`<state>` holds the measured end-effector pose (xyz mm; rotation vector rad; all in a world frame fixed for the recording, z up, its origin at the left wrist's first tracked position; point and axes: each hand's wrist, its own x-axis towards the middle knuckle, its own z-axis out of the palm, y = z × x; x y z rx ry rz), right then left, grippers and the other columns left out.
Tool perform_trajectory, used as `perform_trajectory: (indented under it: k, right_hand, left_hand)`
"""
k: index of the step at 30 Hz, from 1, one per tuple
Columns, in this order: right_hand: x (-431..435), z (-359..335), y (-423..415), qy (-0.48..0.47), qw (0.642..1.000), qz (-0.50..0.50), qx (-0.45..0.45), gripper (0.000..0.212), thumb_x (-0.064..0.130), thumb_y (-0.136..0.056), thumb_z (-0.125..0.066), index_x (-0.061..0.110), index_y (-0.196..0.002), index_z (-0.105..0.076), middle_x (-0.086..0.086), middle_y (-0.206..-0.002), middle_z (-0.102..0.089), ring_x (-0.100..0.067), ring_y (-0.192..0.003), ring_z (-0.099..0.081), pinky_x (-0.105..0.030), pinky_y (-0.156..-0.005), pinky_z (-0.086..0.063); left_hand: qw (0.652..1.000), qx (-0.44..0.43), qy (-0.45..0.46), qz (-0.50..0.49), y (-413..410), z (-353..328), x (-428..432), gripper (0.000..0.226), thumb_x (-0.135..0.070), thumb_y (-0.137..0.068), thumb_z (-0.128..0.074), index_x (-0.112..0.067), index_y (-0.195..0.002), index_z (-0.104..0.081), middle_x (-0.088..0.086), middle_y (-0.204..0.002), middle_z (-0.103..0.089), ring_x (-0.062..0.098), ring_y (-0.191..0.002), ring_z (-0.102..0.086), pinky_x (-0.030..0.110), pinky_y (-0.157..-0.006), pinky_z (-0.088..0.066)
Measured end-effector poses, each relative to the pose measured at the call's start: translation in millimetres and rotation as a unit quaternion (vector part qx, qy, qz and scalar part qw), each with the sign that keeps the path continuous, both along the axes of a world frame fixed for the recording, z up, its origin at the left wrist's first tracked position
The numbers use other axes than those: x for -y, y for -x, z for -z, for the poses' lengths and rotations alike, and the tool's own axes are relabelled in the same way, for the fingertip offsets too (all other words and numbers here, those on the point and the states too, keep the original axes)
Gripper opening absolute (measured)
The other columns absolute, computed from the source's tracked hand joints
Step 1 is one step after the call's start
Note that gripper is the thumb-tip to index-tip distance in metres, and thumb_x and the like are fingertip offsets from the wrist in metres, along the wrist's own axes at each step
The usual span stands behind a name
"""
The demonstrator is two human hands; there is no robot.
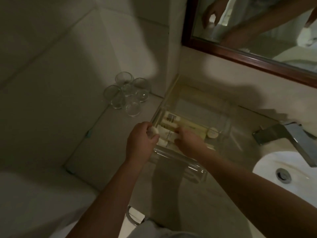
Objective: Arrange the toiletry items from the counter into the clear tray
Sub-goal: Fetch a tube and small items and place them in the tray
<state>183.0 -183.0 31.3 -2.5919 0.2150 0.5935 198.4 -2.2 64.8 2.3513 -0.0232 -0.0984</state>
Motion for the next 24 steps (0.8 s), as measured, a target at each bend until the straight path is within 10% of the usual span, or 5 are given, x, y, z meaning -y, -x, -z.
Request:
perform_trajectory:
  k: [18, 24]
  right_hand:
    - [8.4, 1.9, 23.0, 0.063, 0.985, -0.022, 0.159, 0.039, 0.021, -0.083, -0.062, 0.017, -0.121, -0.056, -0.008, -0.114, -0.058, -0.031, -0.109, -0.052, -0.042, -0.089, -0.045]
    - [56.9, -5.4, 77.1, 0.051, 0.971, 0.133, 0.193, 0.030, 0.027, -0.082, -0.066, 0.022, -0.111, -0.059, -0.001, -0.106, -0.060, -0.023, -0.099, -0.055, -0.036, -0.085, -0.046]
  left_hand:
    - [0.996, 0.012, -0.056, 0.071, -5.7, -6.0, 40.8, 0.039, -0.026, -0.075, -0.072, -0.016, -0.111, -0.062, 0.003, -0.107, -0.062, 0.019, -0.095, -0.059, 0.029, -0.080, -0.046]
    - [0.987, -0.026, -0.051, 0.150, 0.4, 6.6, 104.4, 0.034, -0.027, -0.074, -0.069, -0.016, -0.106, -0.062, 0.006, -0.103, -0.065, 0.026, -0.094, -0.061, 0.034, -0.077, -0.049]
